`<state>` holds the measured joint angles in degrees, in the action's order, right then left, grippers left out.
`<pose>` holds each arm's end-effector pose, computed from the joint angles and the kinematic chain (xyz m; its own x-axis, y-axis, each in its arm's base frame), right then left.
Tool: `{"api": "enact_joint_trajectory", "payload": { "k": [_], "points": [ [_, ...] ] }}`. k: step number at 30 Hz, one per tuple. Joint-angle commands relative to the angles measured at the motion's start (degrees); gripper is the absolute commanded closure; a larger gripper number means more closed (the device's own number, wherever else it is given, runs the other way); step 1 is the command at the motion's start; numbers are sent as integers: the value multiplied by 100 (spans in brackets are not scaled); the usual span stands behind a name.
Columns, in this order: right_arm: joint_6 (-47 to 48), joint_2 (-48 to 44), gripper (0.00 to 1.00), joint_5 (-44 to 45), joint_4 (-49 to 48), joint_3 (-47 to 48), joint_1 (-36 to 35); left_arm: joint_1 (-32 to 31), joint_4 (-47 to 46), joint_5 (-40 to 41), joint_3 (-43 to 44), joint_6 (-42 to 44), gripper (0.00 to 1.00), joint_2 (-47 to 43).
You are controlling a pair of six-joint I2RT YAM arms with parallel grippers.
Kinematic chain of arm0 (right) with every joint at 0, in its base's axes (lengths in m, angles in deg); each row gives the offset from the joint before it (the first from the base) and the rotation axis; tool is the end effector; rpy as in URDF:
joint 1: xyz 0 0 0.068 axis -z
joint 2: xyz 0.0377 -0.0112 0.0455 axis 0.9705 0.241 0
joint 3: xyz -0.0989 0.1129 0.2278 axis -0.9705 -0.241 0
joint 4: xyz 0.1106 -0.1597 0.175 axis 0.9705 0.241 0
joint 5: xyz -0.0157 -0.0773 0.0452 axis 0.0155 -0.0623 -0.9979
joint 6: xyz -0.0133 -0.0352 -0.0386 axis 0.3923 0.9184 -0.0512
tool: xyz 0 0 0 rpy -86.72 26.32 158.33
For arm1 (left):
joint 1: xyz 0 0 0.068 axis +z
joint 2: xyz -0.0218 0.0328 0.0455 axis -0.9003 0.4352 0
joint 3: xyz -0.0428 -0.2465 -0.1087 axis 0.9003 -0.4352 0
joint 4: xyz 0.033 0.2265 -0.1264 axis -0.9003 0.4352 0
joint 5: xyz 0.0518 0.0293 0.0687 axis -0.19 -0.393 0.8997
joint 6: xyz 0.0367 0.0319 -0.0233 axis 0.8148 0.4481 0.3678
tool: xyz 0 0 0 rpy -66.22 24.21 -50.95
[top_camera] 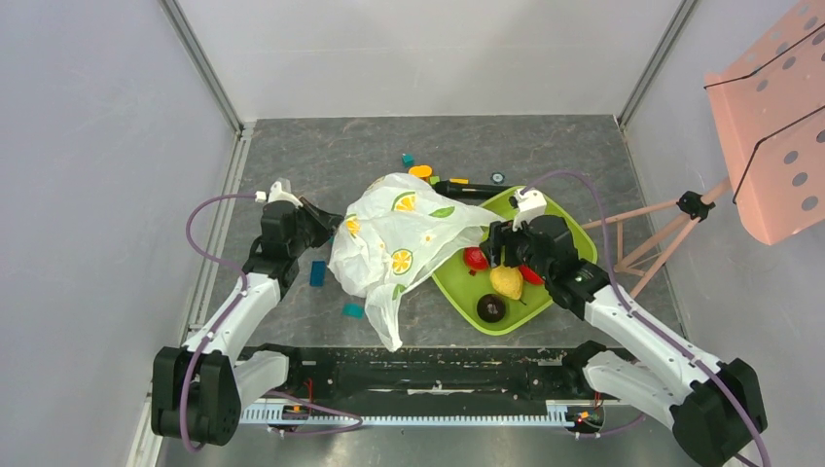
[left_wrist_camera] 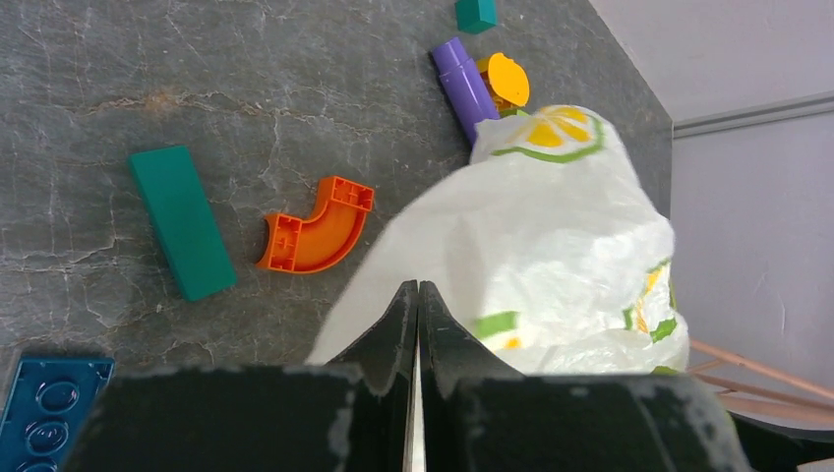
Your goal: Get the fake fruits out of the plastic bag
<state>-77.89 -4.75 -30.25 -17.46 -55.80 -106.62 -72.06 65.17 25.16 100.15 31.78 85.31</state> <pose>0.1856 0.1049 0.2437 -0.5068 -0.0589 -0.8601 -0.3183 0.9399 0.1232 0.2321 -0.0365 0.2328 -0.4647 -0.6643 -0.5854 -0.1255 0.7039 -0.6992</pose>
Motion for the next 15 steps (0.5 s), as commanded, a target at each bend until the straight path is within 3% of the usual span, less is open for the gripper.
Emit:
{"api": "enact_joint_trajectory", "payload": {
  "k": [1, 4, 6, 12, 15],
  "points": [
    [272, -370, 44, -1597, -1240, 226, 7, -12, 48, 35, 124, 51, 94, -66],
    [243, -307, 44, -2461, -1603, 550, 7, -13, 3, -9, 89, 23, 94, -46],
    [210, -301, 44, -2500, -1616, 834, 7, -14, 5, -23, 83, 29, 93, -69],
    [244, -647, 44, -779, -978, 1489, 32, -14, 25, -29, 42, 55, 93, -117],
    [126, -683, 44, -712, -918, 1815, 122, -6, 25, -78, 29, 51, 93, -99]
  ]
}}
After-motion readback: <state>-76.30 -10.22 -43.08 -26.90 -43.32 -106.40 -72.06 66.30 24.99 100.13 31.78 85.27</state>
